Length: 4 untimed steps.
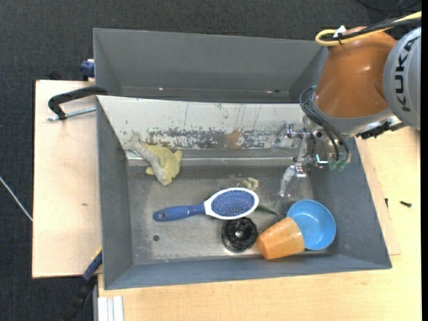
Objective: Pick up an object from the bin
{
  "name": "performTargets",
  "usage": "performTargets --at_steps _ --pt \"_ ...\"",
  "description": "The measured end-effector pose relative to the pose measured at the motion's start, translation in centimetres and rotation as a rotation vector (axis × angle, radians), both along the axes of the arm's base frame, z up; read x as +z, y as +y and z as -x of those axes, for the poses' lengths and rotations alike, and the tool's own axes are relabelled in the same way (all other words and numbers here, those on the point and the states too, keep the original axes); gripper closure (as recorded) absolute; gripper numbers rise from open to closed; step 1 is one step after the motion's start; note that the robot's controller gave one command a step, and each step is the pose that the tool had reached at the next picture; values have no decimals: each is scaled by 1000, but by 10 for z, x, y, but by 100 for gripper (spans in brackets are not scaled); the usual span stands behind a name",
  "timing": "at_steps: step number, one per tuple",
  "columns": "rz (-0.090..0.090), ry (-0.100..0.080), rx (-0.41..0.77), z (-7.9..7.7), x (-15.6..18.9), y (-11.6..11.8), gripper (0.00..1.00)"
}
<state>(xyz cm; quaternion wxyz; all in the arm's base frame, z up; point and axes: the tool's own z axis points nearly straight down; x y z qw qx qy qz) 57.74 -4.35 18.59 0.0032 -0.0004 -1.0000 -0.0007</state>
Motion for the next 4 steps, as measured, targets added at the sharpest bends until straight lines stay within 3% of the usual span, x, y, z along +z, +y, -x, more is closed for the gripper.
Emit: performTargets --at_steps 1,2,3,4 --pt "6 -47 153 51 -108 34 0" --pt "6 -29 258 41 -110 117 0" --pt "4 -34 254 40 -108 116 100" --pt "0 -20 425 29 16 118 100"
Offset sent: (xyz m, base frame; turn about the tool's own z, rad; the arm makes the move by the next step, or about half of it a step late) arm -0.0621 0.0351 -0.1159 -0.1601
